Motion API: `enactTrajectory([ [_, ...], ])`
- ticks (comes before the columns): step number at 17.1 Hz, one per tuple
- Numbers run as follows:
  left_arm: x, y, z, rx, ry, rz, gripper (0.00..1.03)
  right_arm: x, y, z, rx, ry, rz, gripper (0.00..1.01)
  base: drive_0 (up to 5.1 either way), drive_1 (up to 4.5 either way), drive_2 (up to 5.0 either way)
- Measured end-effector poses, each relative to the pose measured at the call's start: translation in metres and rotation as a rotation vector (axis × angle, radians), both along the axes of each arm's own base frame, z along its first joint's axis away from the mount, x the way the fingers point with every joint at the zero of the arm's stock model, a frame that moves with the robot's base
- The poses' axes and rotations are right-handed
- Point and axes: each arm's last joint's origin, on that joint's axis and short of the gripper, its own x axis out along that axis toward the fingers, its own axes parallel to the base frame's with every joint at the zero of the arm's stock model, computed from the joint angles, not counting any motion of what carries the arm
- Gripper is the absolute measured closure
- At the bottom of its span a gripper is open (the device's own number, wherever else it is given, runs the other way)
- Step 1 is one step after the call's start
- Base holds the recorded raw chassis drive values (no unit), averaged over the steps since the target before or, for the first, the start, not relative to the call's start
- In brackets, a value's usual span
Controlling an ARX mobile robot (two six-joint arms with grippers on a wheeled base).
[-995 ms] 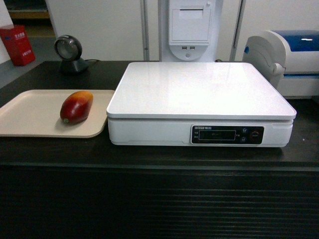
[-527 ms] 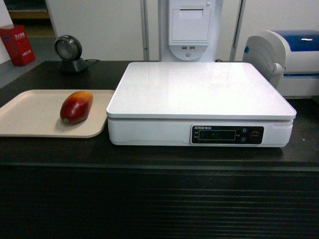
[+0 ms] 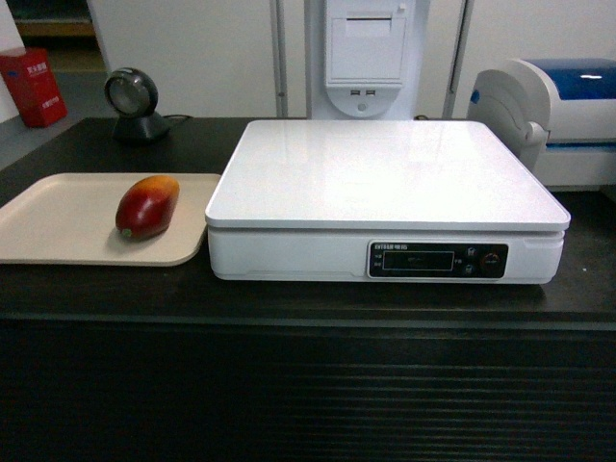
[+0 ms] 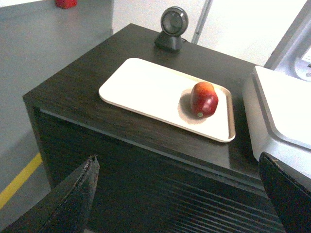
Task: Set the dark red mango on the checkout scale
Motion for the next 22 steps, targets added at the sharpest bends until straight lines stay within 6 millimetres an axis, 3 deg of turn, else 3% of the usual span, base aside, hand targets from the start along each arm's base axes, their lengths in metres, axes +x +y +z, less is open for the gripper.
enactTrajectory([
  [3, 0.048, 0.014, 0.015, 0.022, -0.035, -0.072, 0.05, 0.0, 0.0, 0.0, 0.0, 0.0, 0.0, 0.03, 0.0, 0.0, 0.0],
  [5, 0.1, 0.019, 0.024, 0.067, -0.033, -0.149, 0.05, 0.0, 0.0, 0.0, 0.0, 0.0, 0.0, 0.03, 0.0, 0.0, 0.0],
  [9, 0.206, 0.013, -0.005, 0.145, 0.19, -0.331, 0.05, 0.0, 0.0, 0.0, 0.0, 0.0, 0.0, 0.03, 0.0, 0.0, 0.0],
  [13, 0.293, 0.011, -0.032, 0.174, 0.334, -0.426, 0.05, 0.0, 0.0, 0.0, 0.0, 0.0, 0.0, 0.03, 0.0, 0.0, 0.0],
  [15, 0.323, 0.01, -0.043, 0.17, 0.377, -0.447, 0.05, 0.0, 0.0, 0.0, 0.0, 0.0, 0.0, 0.03, 0.0, 0.0, 0.0],
  [17, 0.343, 0.004, -0.042, 0.18, 0.375, -0.461, 0.05, 0.0, 0.0, 0.0, 0.0, 0.0, 0.0, 0.03, 0.0, 0.0, 0.0],
  [22, 0.373, -0.02, -0.034, 0.223, 0.368, -0.511, 0.05, 0.0, 0.0, 0.0, 0.0, 0.0, 0.0, 0.03, 0.0, 0.0, 0.0],
])
